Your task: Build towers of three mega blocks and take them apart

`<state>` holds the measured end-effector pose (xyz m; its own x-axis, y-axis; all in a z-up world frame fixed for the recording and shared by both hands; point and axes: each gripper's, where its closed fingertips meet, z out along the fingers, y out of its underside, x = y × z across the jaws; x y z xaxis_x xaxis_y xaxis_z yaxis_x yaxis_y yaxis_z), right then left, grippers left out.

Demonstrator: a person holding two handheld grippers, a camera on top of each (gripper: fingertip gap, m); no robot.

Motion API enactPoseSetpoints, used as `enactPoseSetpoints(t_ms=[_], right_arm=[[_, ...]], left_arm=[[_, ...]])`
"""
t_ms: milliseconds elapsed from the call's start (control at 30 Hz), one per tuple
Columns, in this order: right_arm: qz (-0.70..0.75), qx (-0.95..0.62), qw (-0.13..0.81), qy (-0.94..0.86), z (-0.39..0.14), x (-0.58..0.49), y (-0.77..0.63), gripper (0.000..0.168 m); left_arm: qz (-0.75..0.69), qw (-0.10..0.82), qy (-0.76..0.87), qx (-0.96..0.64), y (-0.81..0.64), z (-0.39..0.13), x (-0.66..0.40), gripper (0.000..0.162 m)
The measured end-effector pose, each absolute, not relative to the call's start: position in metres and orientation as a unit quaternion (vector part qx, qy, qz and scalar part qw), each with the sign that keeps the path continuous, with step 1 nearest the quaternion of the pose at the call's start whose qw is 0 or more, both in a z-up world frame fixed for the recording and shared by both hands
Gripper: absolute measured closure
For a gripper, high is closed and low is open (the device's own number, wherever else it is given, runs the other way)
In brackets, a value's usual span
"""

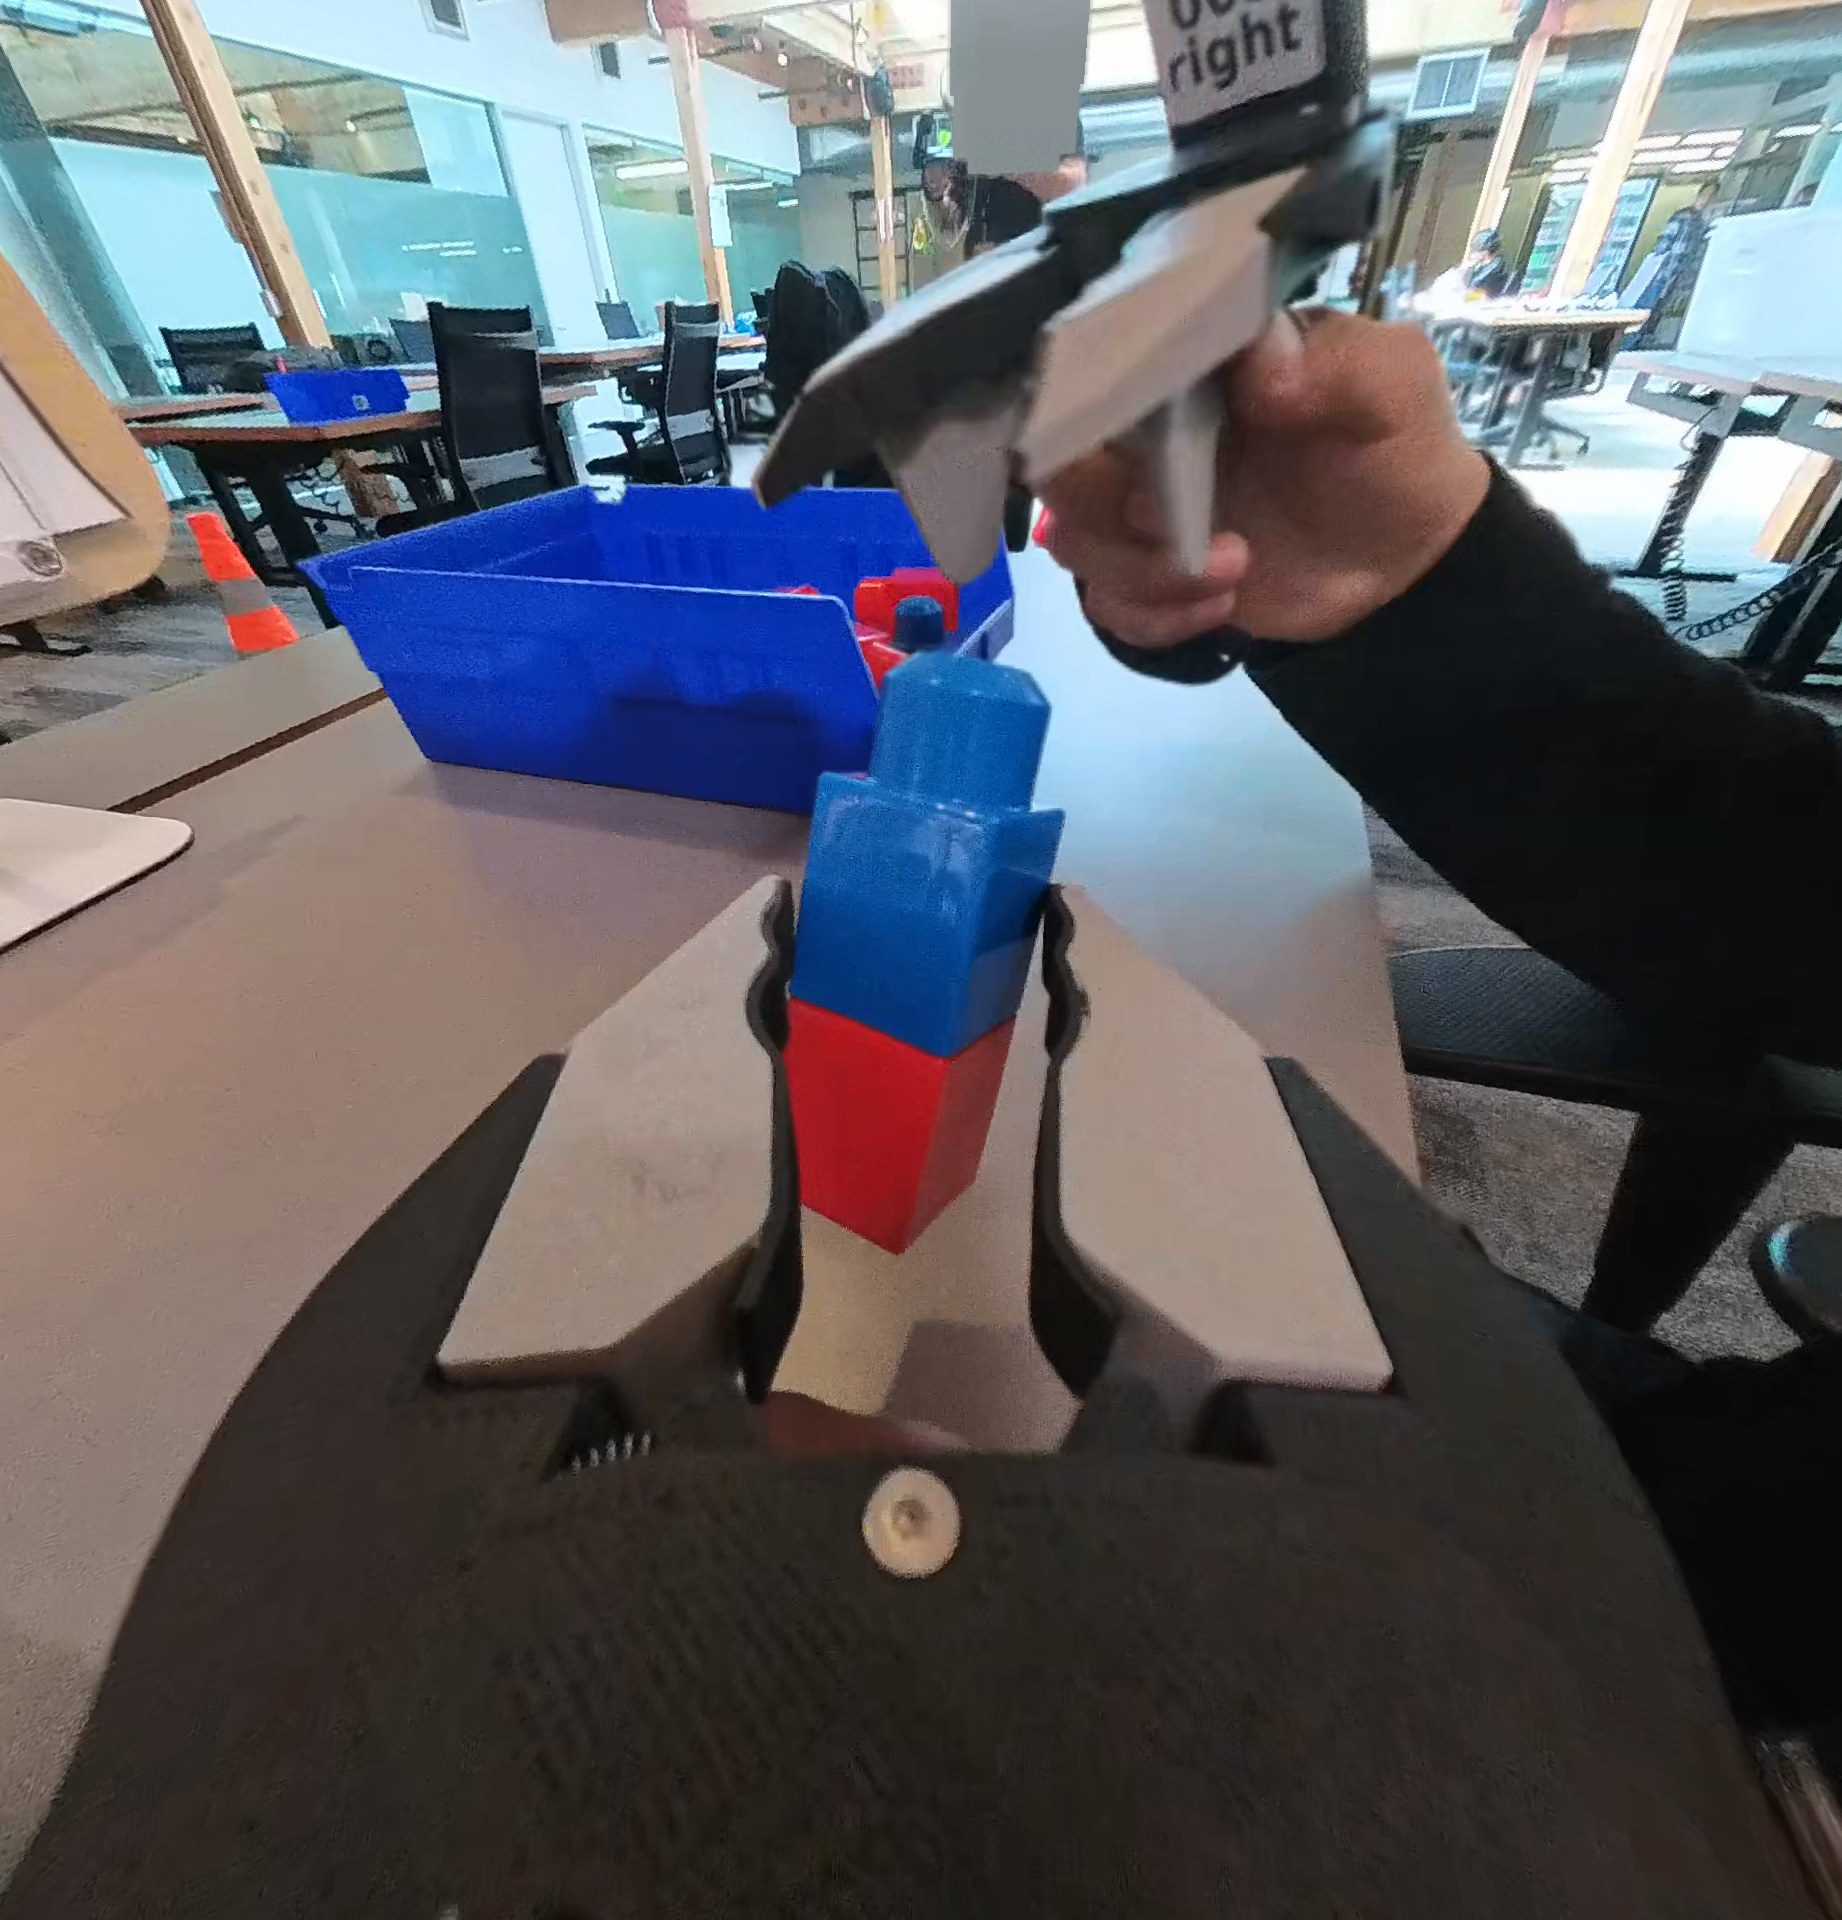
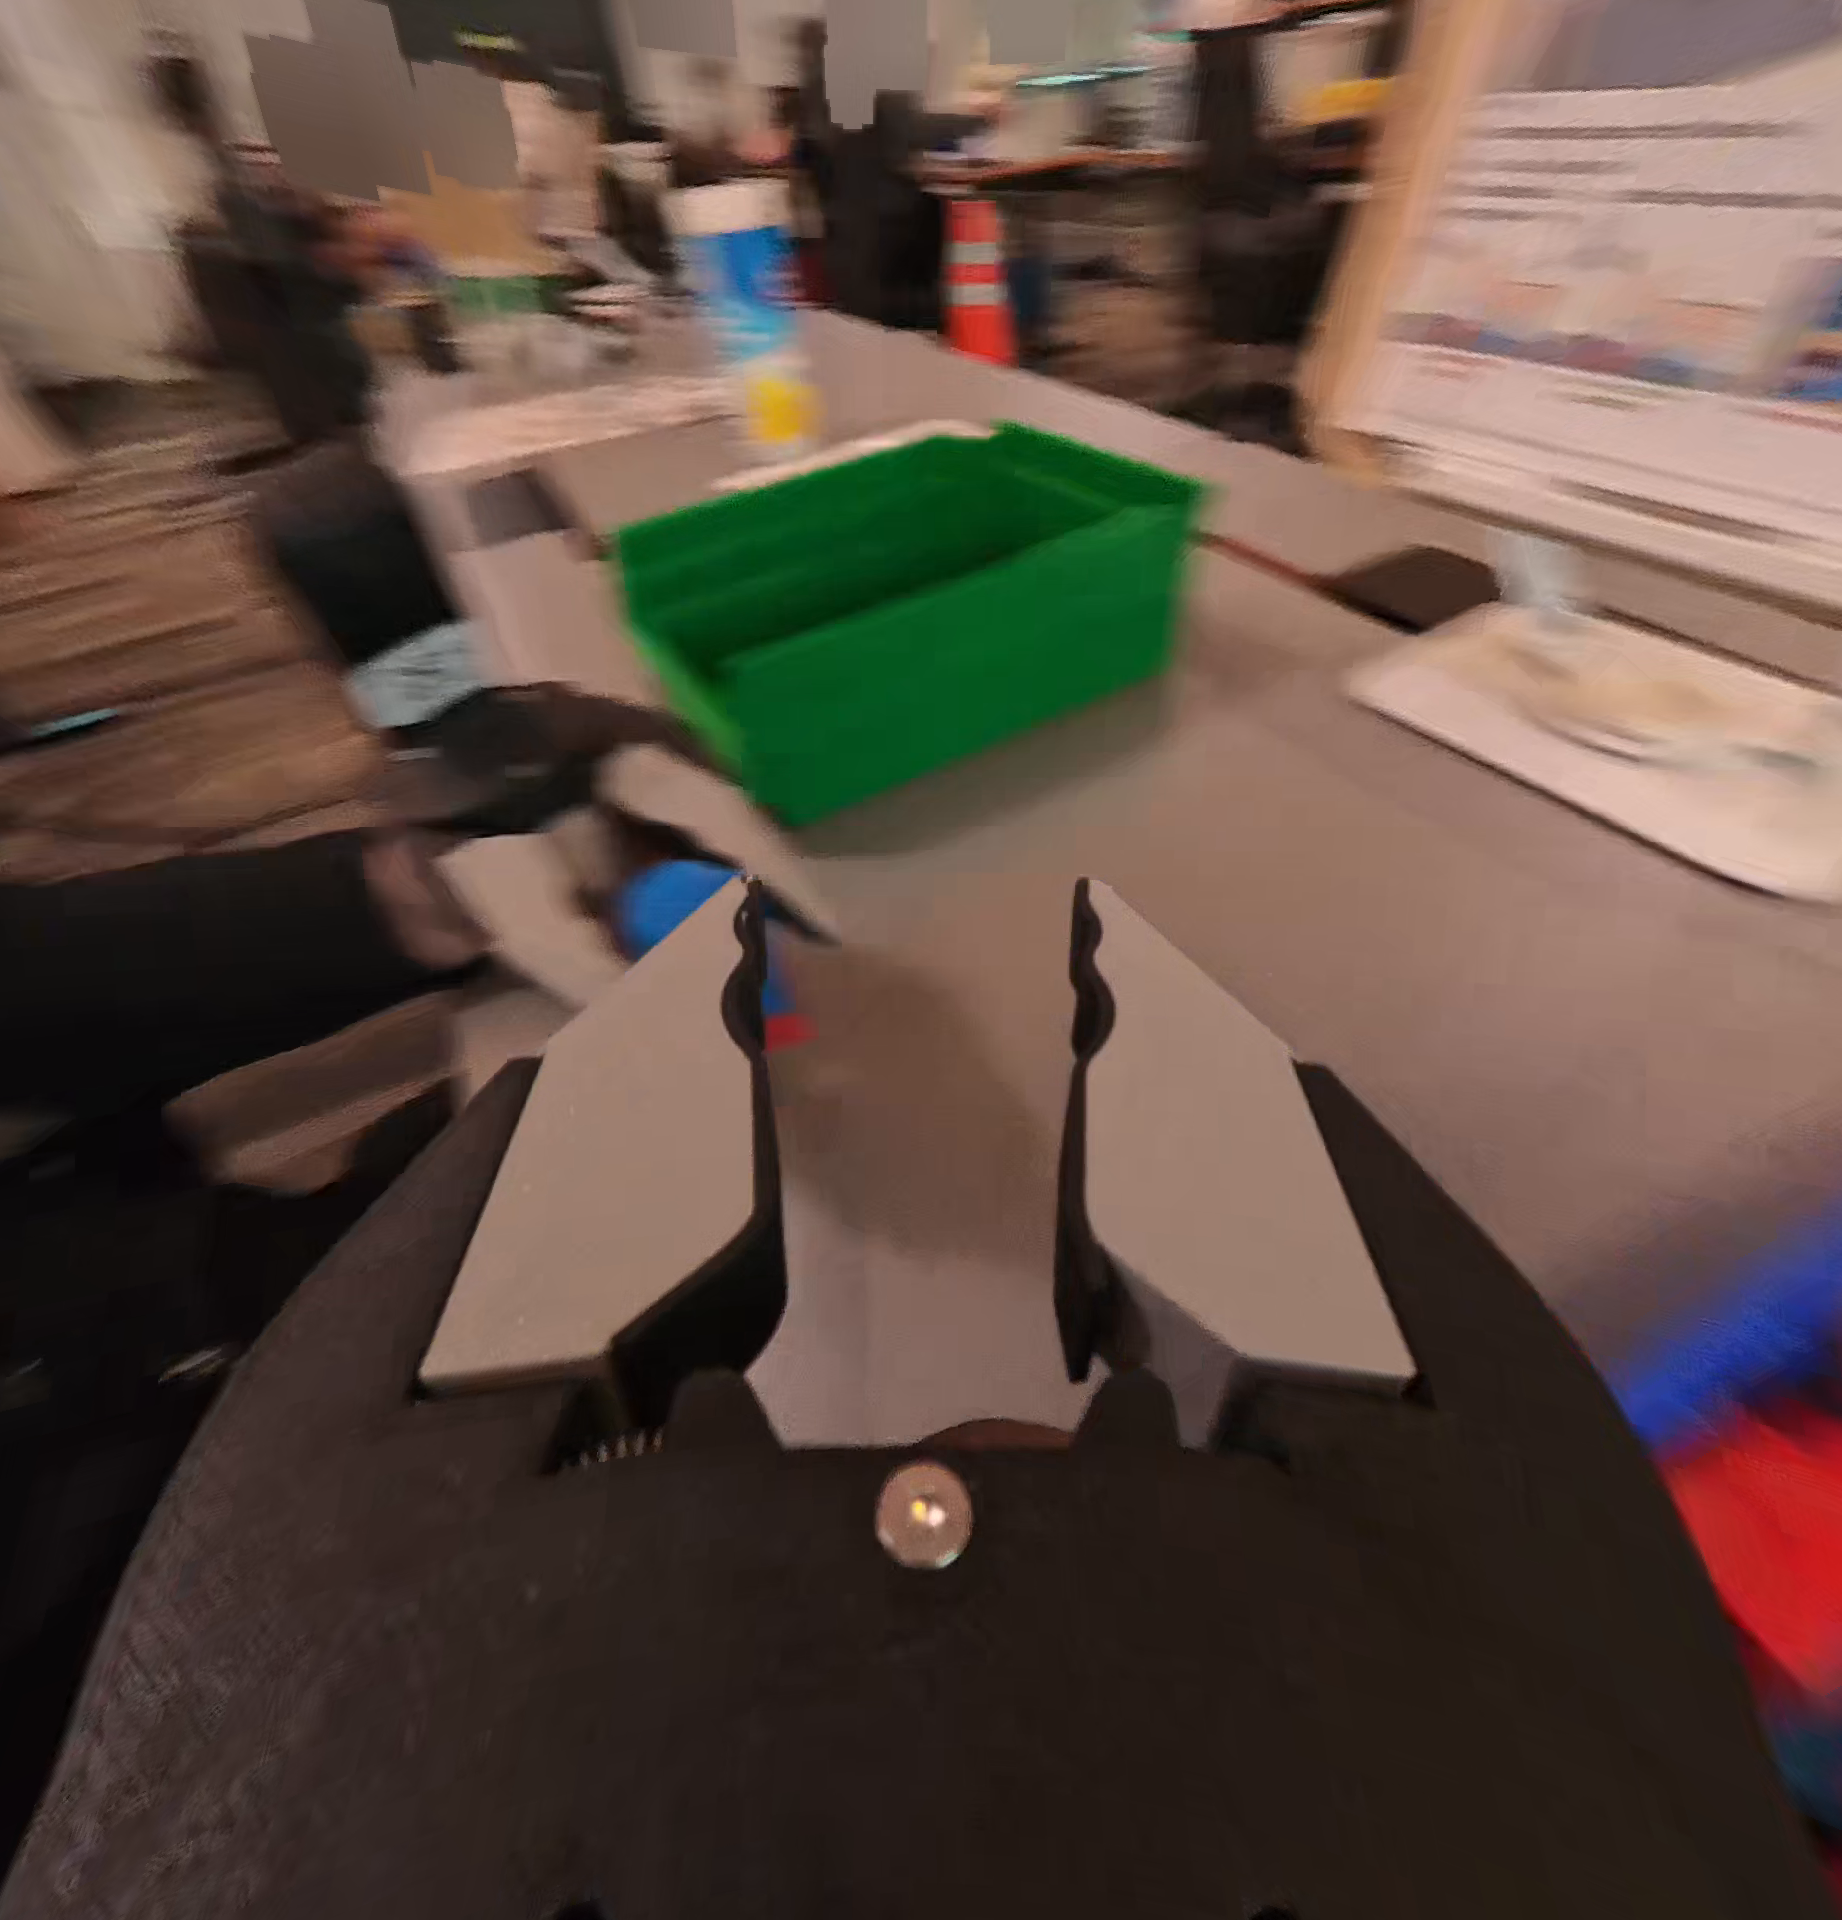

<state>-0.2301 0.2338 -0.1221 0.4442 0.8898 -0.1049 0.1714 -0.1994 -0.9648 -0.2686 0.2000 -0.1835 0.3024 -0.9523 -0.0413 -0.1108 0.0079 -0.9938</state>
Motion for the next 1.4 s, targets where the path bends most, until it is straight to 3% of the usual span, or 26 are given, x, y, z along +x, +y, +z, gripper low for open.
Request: enactPoseSetpoints(t_ms=[133, 267, 300, 533, 800, 967, 1033, 1133, 1400], right_arm=[[0.384, -0.652, 0.453, -0.472, -0.134, -0.290, 0.192, 0.109], [0.341, -0.672, 0.449, -0.481, -0.153, -0.308, 0.196, 0.138], [0.339, -0.669, 0.452, -0.483, -0.154, -0.309, 0.196, 0.138], [0.381, -0.653, 0.462, -0.463, -0.132, -0.305, 0.190, 0.139], [0.410, -0.624, 0.439, -0.500, -0.136, -0.310, 0.172, 0.137], [0.439, -0.605, 0.412, -0.521, -0.144, -0.316, 0.162, 0.112], [0.435, -0.601, 0.420, -0.522, -0.144, -0.319, 0.163, 0.113], [0.447, -0.596, 0.413, -0.524, -0.146, -0.323, 0.160, 0.132], [0.377, -0.631, 0.451, -0.506, -0.155, -0.324, 0.185, 0.130]], left_arm=[[-0.391, 0.552, 0.437, -0.593, 0.202, -0.180, -0.272, 0.116], [-0.397, 0.558, 0.439, -0.582, 0.199, -0.176, -0.273, 0.117], [-0.397, 0.558, 0.438, -0.582, 0.199, -0.176, -0.273, 0.117], [-0.393, 0.554, 0.452, -0.578, 0.195, -0.180, -0.271, 0.113], [-0.392, 0.512, 0.499, -0.579, 0.180, -0.195, -0.264, 0.121], [-0.471, 0.480, 0.490, -0.555, 0.162, -0.182, -0.264, 0.126], [-0.473, 0.472, 0.494, -0.556, 0.161, -0.184, -0.265, 0.126], [-0.458, 0.481, 0.499, -0.558, 0.162, -0.186, -0.264, 0.127], [-0.407, 0.517, 0.469, -0.589, 0.187, -0.188, -0.268, 0.127]])
